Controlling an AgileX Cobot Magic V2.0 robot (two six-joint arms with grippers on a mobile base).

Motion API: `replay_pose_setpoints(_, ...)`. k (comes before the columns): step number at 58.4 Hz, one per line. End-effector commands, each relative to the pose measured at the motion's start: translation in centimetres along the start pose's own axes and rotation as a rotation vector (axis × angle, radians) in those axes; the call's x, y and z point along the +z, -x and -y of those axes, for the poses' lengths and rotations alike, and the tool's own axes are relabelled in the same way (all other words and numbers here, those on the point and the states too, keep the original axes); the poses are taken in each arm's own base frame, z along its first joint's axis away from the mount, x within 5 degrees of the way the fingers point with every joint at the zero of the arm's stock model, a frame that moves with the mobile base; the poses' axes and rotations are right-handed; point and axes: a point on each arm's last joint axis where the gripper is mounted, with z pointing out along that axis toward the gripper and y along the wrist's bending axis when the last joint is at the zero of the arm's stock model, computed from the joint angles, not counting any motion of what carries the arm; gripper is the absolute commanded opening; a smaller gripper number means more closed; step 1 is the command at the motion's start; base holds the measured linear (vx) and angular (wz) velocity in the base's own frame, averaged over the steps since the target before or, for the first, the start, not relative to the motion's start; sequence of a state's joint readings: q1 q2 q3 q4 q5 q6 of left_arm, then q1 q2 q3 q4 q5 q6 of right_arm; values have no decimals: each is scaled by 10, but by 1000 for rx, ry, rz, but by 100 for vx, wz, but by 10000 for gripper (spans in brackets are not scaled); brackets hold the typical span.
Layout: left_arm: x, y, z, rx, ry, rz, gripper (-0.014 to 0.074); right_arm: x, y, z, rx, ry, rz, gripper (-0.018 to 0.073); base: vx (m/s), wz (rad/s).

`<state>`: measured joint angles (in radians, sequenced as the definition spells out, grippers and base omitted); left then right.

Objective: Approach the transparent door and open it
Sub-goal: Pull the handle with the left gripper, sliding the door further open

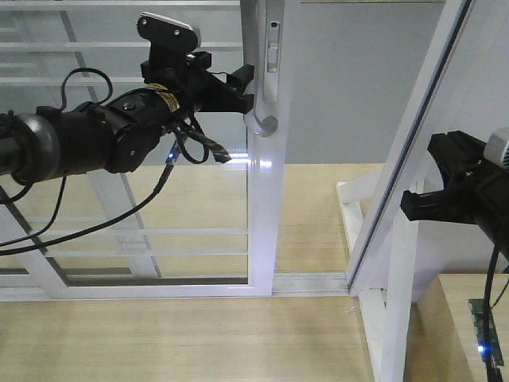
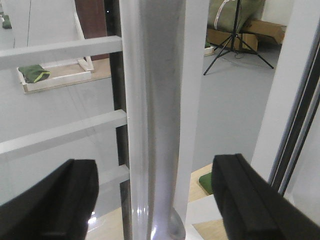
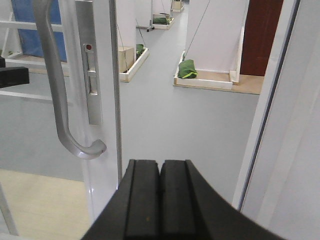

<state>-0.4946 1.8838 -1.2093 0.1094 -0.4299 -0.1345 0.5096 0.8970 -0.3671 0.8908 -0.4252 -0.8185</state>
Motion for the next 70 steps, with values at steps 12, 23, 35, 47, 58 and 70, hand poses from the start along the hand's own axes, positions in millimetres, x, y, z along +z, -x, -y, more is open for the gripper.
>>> replay_pose_setpoints(12, 20, 38, 3, -51, -13, 143, 576, -1, 18, 6, -39, -68, 108, -5, 0, 0)
replay_pose_setpoints(23, 36, 42, 2, -68, -10, 144, 576, -2, 20, 8, -38, -88, 127, -5, 0, 0)
replay_pose_setpoints(35, 57, 42, 0, -67, 3, 99, 571, -2, 20, 9, -38, -95, 133, -5, 0, 0)
replay_pose_setpoints(47, 64, 49, -1, -66, 10, 83, 448, -2, 20, 9, -38, -97, 135, -5, 0, 0)
replay_pose_setpoints(58, 64, 48, -1, -64, 12, 75, 150, -2, 20, 9, -38, -97, 135, -5, 0, 0)
replay_pose_setpoints(70, 57, 55, -1, -65, 19, 47, -7, -2, 20, 9, -37, -97, 134, -5, 0, 0)
